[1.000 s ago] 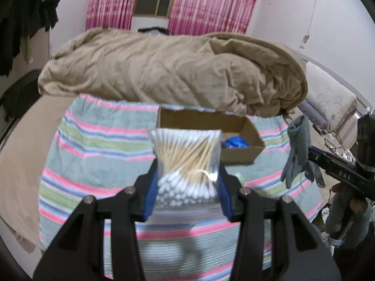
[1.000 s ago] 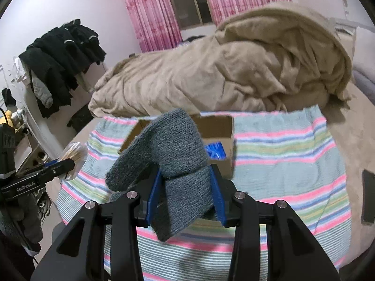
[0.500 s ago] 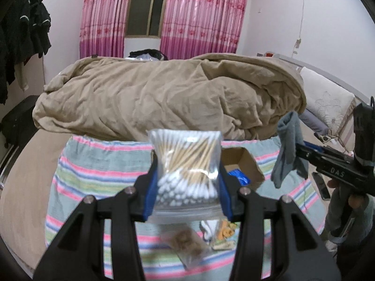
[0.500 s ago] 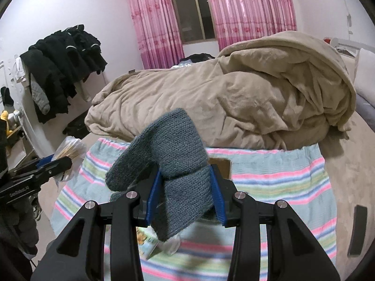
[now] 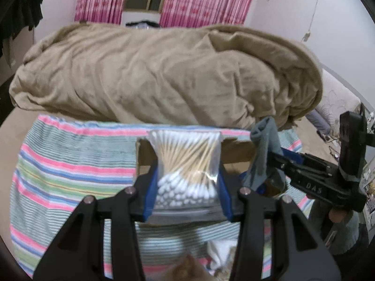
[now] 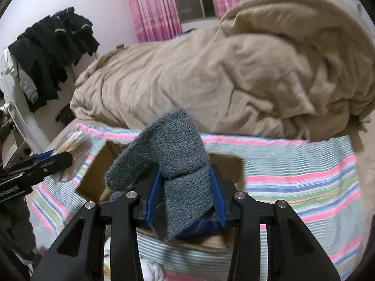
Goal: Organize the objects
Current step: 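Lower the glove and swab bag into the box and open both grippers, then move both grippers back to the cartoon tissue pack and snack bag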
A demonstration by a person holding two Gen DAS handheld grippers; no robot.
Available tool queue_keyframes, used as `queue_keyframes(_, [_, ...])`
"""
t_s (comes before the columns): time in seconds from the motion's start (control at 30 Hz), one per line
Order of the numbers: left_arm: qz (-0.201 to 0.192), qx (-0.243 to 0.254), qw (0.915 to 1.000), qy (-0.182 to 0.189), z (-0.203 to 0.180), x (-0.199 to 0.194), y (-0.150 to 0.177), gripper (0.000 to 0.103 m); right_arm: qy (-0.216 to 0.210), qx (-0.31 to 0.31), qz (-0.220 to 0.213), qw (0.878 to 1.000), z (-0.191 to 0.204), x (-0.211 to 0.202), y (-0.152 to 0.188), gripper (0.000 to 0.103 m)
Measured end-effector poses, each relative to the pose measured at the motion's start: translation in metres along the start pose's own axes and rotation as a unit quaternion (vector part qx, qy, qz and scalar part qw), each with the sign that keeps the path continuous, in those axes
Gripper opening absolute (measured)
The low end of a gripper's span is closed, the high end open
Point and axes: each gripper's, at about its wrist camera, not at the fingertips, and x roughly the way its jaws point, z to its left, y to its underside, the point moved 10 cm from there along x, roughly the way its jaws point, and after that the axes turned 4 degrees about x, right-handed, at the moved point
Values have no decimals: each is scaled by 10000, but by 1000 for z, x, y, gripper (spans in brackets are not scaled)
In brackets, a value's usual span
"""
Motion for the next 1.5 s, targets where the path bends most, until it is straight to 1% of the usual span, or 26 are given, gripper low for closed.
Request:
queue_keyframes(0.2, [353,47,9994,-30,8,45,16,46,-111,6,439,9990,7,45,21,43])
queue_keyframes(0.3, [622,-45,9980,87,10,61,27,46,-176,-11,645,9978,15,61,30,43])
queue_keyframes(0.37, [729,-75,9973,64,12,66,32,47,-171,-85,766,9969,20,71,37,43])
queue_keyframes(0.47, [728,-43,9973,-8,12,68,34,47,-142,-171,901,9957,26,79,45,44])
queue_keyframes(0.5, [739,-61,9972,-18,12,67,34,48,-112,-188,915,9956,27,81,46,46])
queue_keyframes(0.57, [729,-81,9973,-68,13,62,32,51,-74,-156,875,9960,28,80,45,47])
queue_keyframes(0.6, [711,-86,9974,-74,13,60,30,56,-71,-149,849,9962,27,79,44,50])
queue_keyframes(0.63, [680,-102,9976,-57,13,56,28,59,-71,-147,822,9965,28,77,42,57])
queue_keyframes(0.67, [634,-122,9979,-44,13,51,26,66,-98,-148,793,9967,29,73,41,63])
queue_keyframes(0.7, [577,-131,9982,-84,14,44,23,70,-127,-148,778,9968,30,69,40,75])
queue_keyframes(0.73, [504,-134,9986,-113,15,37,21,70,-135,-148,753,9970,30,66,39,82])
queue_keyframes(0.77, [460,-132,9988,-138,15,31,19,71,-121,-144,690,9974,31,60,37,84])
queue_keyframes(0.93, [300,-186,9992,-196,13,0,12,72,-43,-113,397,9991,33,27,28,84])
queue_keyframes(1.17, [-12,-132,9997,-222,2,-58,11,72,-60,-108,33,9999,47,-32,22,84])
queue_keyframes(1.37, [-308,-110,9991,-256,-9,-105,17,73,-72,-43,-233,9997,52,-80,24,84])
queue_keyframes(1.5, [-354,-145,9991,-206,-15,-124,24,73,-104,-33,-373,9992,57,-106,26,84])
